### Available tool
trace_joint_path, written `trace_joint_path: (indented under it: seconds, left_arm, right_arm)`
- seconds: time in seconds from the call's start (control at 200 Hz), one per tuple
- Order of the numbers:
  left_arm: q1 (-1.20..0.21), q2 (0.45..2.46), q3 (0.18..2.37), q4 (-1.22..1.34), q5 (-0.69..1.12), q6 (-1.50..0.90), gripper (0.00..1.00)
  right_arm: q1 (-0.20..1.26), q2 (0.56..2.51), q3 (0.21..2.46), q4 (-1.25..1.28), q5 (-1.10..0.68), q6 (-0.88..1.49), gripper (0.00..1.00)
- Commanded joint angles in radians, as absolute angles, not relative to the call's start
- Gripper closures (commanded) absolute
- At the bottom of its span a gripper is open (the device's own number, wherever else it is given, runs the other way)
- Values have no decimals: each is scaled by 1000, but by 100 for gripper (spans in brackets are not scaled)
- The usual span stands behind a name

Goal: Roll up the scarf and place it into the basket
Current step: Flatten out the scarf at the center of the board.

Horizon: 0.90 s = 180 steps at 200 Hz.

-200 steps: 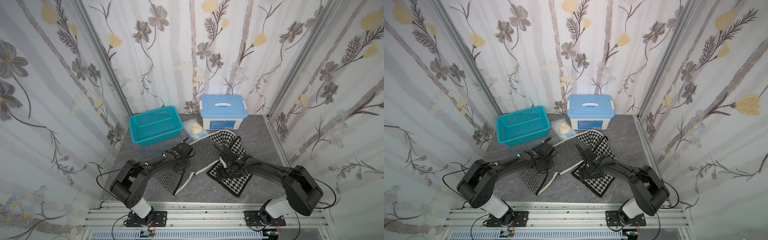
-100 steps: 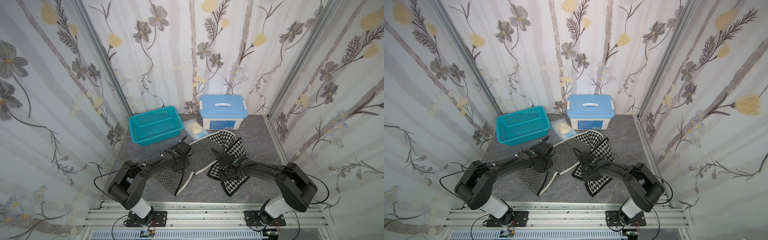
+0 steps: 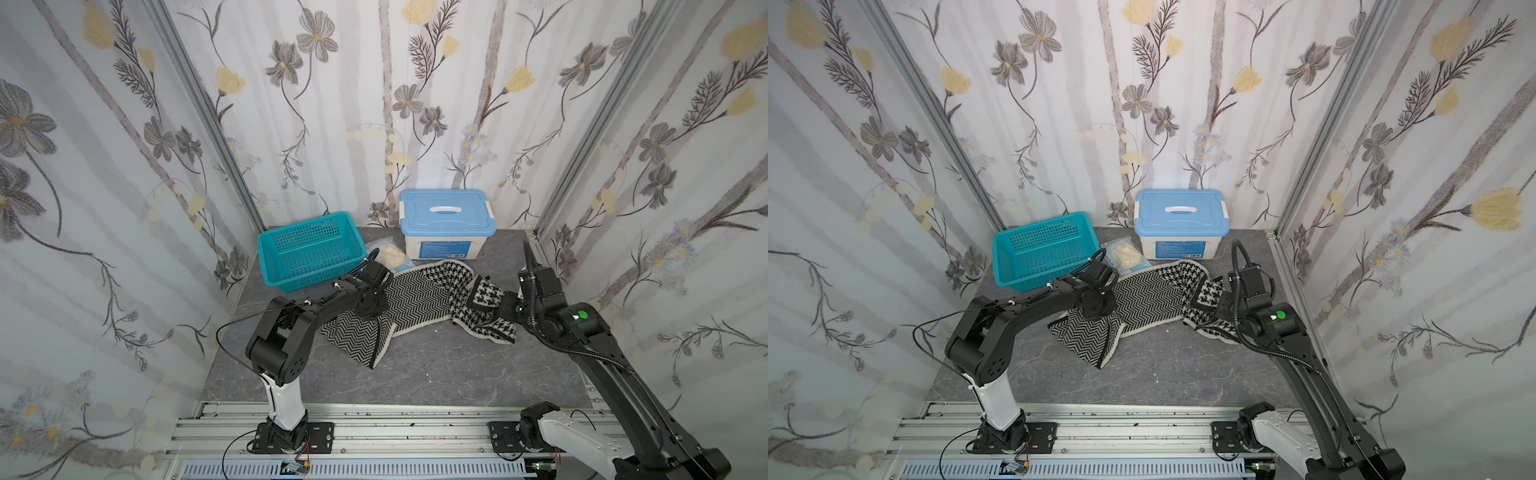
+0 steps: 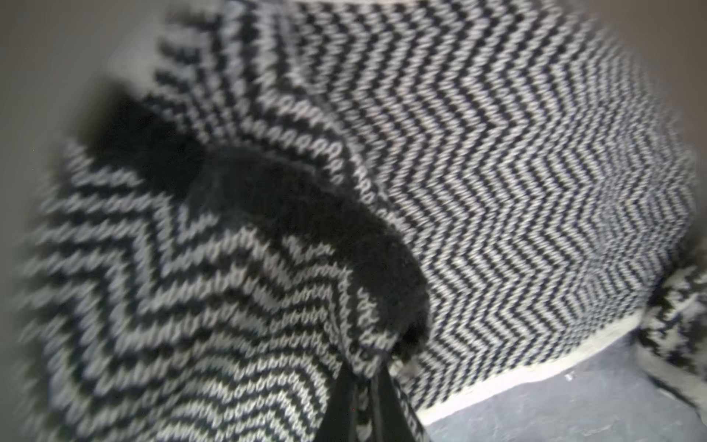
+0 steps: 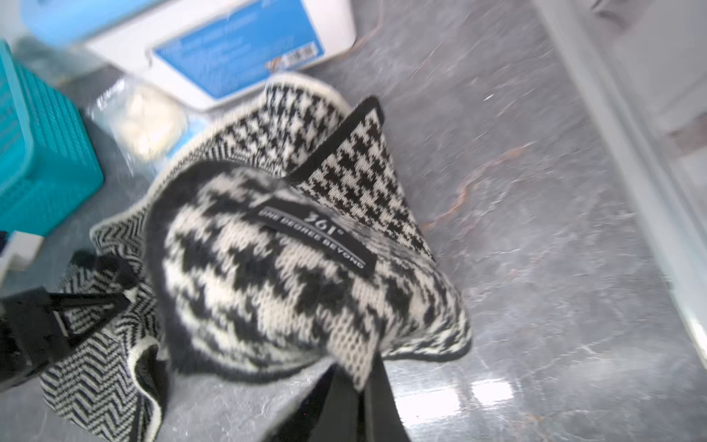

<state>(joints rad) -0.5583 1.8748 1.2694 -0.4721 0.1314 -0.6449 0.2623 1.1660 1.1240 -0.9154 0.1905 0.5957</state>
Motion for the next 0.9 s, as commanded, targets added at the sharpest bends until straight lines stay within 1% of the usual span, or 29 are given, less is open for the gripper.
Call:
trace_joint_path:
  seconds: [0.0,0.11,0.21,0.375,0.515,0.605,0.774,0.894]
  left_arm:
    - [-576,1945,1368,-446,238,-591,93]
    - [-596,1983,1433,-490,266,-564,95]
    - [-604,1962,1412,-552,247,-528,95]
    - [-598,1856,1313,-658,173,-473,96]
    - [-593,1811,1276,-704,129,-456,95]
    - [-585,1798,1267,-716,117,-461,95]
    - [-579,1731,1244,-705,136,-423,95]
    - [-566,1713,1260,-713,192,-360,86]
  right_arm:
    - [197,1193,1229,-1059,300,524,100]
    - [139,1215,1394,-1120,372,483,100]
    - [77,1253,1571,-1151,404,429,100]
    - [-28,1412,1919,-1198,459,302,100]
    - [-60,1554,2169,-1212,483,216,100]
    - [-69,1637,2262,-1219,529,164,100]
    - [-123,1725,2425,-1217,541,151,100]
    - [-162,1733,2486,-1218,557,147,100]
